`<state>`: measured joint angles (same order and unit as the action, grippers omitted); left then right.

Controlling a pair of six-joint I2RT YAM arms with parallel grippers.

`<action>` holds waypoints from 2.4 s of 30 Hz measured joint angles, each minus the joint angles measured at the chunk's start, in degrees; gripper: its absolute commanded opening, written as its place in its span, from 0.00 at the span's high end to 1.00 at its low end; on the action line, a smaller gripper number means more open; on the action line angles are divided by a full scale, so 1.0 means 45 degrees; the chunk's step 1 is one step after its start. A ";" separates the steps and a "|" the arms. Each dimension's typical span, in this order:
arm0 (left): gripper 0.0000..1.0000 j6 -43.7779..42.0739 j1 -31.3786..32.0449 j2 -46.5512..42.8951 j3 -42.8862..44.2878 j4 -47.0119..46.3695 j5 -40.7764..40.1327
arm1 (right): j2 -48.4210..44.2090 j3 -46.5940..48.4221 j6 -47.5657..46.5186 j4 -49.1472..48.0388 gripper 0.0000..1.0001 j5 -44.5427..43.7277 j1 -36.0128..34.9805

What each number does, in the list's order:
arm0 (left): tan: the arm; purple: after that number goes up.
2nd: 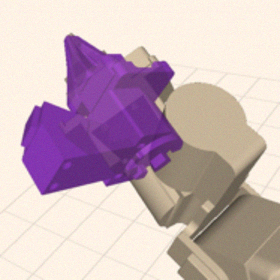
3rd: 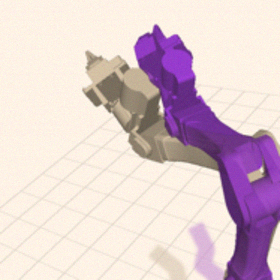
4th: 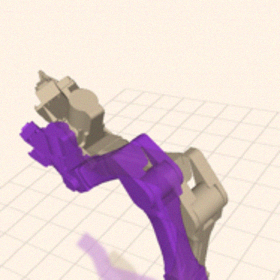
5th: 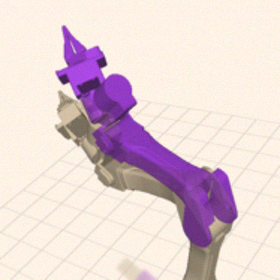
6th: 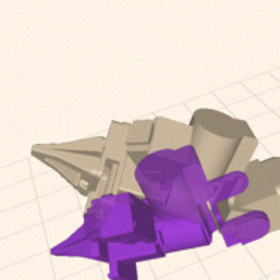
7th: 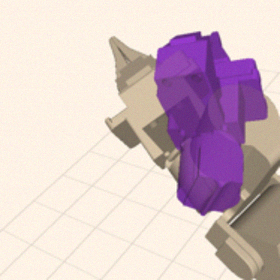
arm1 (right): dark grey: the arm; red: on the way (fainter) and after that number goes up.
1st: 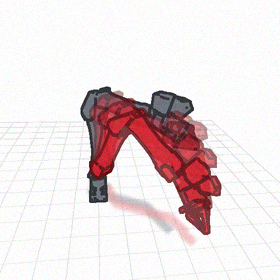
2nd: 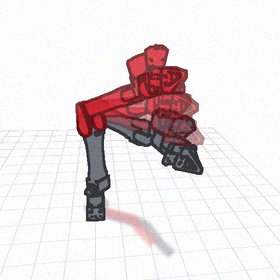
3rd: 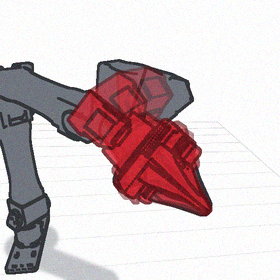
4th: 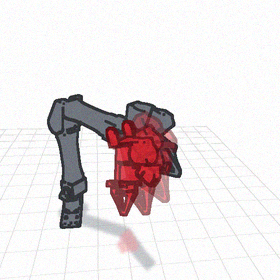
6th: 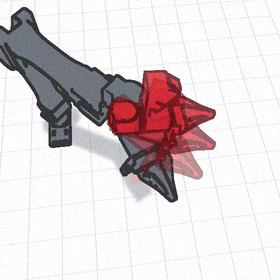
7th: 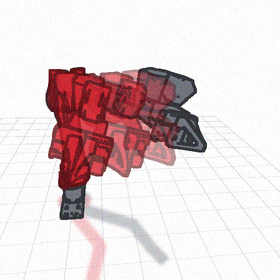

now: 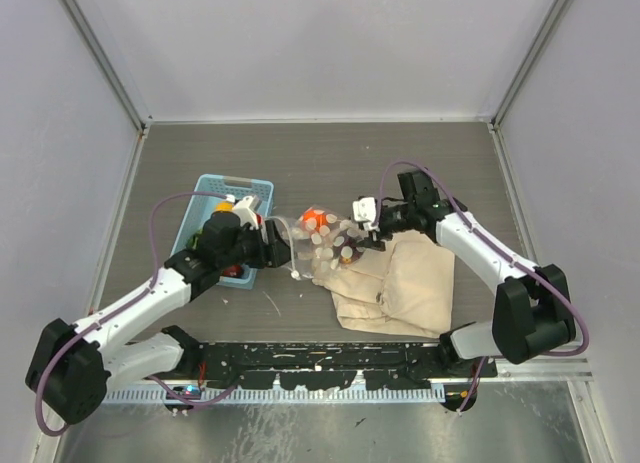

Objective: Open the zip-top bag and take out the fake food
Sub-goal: Pick up the fake fruit from the zipper food storage bag.

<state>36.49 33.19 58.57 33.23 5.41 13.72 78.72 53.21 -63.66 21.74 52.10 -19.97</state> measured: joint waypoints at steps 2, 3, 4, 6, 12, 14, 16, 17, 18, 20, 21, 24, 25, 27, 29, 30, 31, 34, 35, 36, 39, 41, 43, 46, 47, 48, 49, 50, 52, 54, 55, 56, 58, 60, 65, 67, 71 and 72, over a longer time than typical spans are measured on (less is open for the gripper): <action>0.36 -0.0078 0.0000 0.0257 0.0034 -0.0136 0.0160 | -0.0024 0.0044 -0.1991 0.1268 0.28 -0.0005 0.0223; 0.36 -0.0121 0.0000 0.0389 0.0053 -0.0204 0.0243 | -0.0044 0.0044 -0.2754 0.1778 0.28 -0.0015 0.0350; 0.36 -0.0194 0.0000 0.0539 0.0083 -0.0272 0.0330 | -0.0058 0.0044 -0.3473 0.2259 0.28 -0.0029 0.0471; 0.35 -0.0311 0.0000 0.0889 0.0117 -0.0500 0.0539 | -0.0083 0.0044 -0.4605 0.2909 0.28 -0.0039 0.0631; 0.34 -0.0418 0.0000 0.1909 0.0248 -0.0967 0.1195 | 0.0228 0.0078 -0.6640 0.3876 0.35 0.0024 0.0709; 0.34 -0.0452 0.0000 0.2147 0.0306 -0.1141 0.1365 | 0.0733 0.0151 -0.7198 0.4250 0.39 0.0024 0.0709; 0.32 -0.0520 0.0000 0.2361 0.0335 -0.1350 0.1545 | 0.1166 0.0155 -0.7563 0.4507 0.42 -0.0005 0.0685; 0.31 -0.0554 0.0000 0.2477 0.0364 -0.1394 0.1632 | 0.1277 0.0151 -0.7660 0.4575 0.44 -0.0024 0.0656; 0.30 -0.0583 0.0000 0.2589 0.0398 -0.1443 0.1700 | 0.1365 0.0155 -0.7732 0.4580 0.46 -0.0087 0.0627; 0.29 -0.0617 0.0005 0.2880 0.0510 -0.1530 0.1855 | 0.1418 0.0155 -0.7771 0.4532 0.51 -0.0228 0.0563; 0.29 -0.0646 0.0010 0.3031 0.0568 -0.1603 0.1938 | 0.1423 0.0155 -0.7766 0.4498 0.53 -0.0291 0.0525; 0.29 -0.0656 0.0058 0.3594 0.0724 -0.1841 0.2157 | 0.1457 0.0155 -0.7679 0.4376 0.59 -0.0495 0.0374; 0.29 -0.0656 0.0087 0.3735 0.0748 -0.1909 0.2191 | 0.1491 0.0160 -0.7621 0.4352 0.60 -0.0544 0.0340; 0.29 -0.0656 0.0175 0.4041 0.0758 -0.2016 0.2293 | 0.1608 0.0185 -0.7427 0.4231 0.64 -0.0704 0.0262; 0.28 -0.0656 0.0277 0.4284 0.0782 -0.2079 0.2385 | 0.1715 0.0185 -0.7266 0.4114 0.68 -0.0850 0.0092; 0.28 -0.0656 0.0330 0.4401 0.0821 -0.2103 0.2448 | 0.1763 0.0189 -0.7155 0.4046 0.70 -0.0942 0.0010; 0.27 -0.0656 0.0384 0.4503 0.0884 -0.2108 0.2487 | 0.1807 0.0189 -0.7053 0.3973 0.70 -0.1035 -0.0097; 0.25 -0.0656 0.0515 0.4755 0.1064 -0.2220 0.2628 | 0.1923 0.0189 -0.6703 0.3745 0.72 -0.1258 -0.0393; 0.24 -0.0661 0.0544 0.4813 0.1112 -0.2249 0.2662 | 0.1953 0.0189 -0.6601 0.3667 0.73 -0.1336 -0.0491; 0.23 -0.0661 0.0573 0.4857 0.1151 -0.2307 0.2696 | 0.1972 0.0189 -0.6479 0.3589 0.73 -0.1423 -0.0583; 0.19 -0.0656 0.0636 0.4935 0.1195 -0.2472 0.2754 | 0.2021 0.0189 -0.6135 0.3332 0.74 -0.1608 -0.0840; 0.14 -0.0646 0.0685 0.5013 0.1258 -0.2535 0.2803 | 0.2055 0.0189 -0.5872 0.3143 0.75 -0.1705 -0.1035; 0.13 -0.0651 0.0763 0.5139 0.1350 -0.2652 0.2822 | 0.2103 0.0189 -0.5668 0.2987 0.76 -0.1758 -0.1185; 0.13 -0.0636 0.0942 0.5328 0.1477 -0.2773 0.2817 | 0.2244 0.0189 -0.5343 0.2827 0.77 -0.1802 -0.1413; 0.13 -0.0636 0.1005 0.5382 0.1520 -0.2778 0.2817 | 0.2278 0.0189 -0.5260 0.2798 0.77 -0.1802 -0.1472; 0.11 -0.0636 0.1078 0.5435 0.1554 -0.2798 0.2817 | 0.2331 0.0189 -0.5158 0.2783 0.78 -0.1802 -0.1535; 0.10 -0.0631 0.1141 0.5464 0.1564 -0.2822 0.2817 | 0.2361 0.0189 -0.5085 0.2783 0.78 -0.1802 -0.1593; 0.09 -0.0631 0.1205 0.5474 0.1564 -0.2851 0.2807 | 0.2380 0.0189 -0.5017 0.2788 0.78 -0.1797 -0.1647; 0.08 -0.0602 0.1307 0.5498 0.1564 -0.2880 0.2793 | 0.2399 0.0204 -0.4828 0.2783 0.78 -0.1773 -0.1753; 0.07 -0.0588 0.1423 0.5537 0.1569 -0.2909 0.2764 | 0.2438 0.0238 -0.4522 0.2788 0.79 -0.1753 -0.1865; 0.06 -0.0588 0.1467 0.5557 0.1569 -0.2929 0.2764 | 0.2463 0.0272 -0.4381 0.2793 0.80 -0.1744 -0.1904; 0.06 -0.0578 0.1525 0.5581 0.1574 -0.2953 0.2720 | 0.2497 0.0340 -0.4129 0.2798 0.81 -0.1739 -0.1967; 0.05 -0.0568 0.1613 0.5629 0.1588 -0.2973 0.2662 | 0.2540 0.0461 -0.3735 0.2773 0.83 -0.1695 -0.2074; 0.05 -0.0549 0.1715 0.5678 0.1588 -0.2977 0.2584 | 0.2540 0.0568 -0.3308 0.2720 0.84 -0.1642 -0.2181; 0.05 -0.0544 0.1889 0.5824 0.1593 -0.2977 0.2375 | 0.2545 0.0631 -0.2249 0.2463 0.87 -0.1559 -0.2317; 0.07 -0.0544 0.1953 0.5872 0.1593 -0.2973 0.2278 | 0.2545 0.0631 -0.1962 0.2390 0.87 -0.1559 -0.2336; 0.23 -0.0544 0.2001 0.5921 0.1593 -0.2934 0.2050 | 0.2545 0.0631 -0.1530 0.2249 0.88 -0.1559 -0.2380; 0.28 -0.0534 0.2006 0.5921 0.1593 -0.2905 0.1982 | 0.2545 0.0631 -0.1457 0.2220 0.88 -0.1564 -0.2380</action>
<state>34.09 42.22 85.21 40.40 -7.66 22.63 90.17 56.05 -70.22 31.73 45.06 -30.68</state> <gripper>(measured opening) 0.869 0.126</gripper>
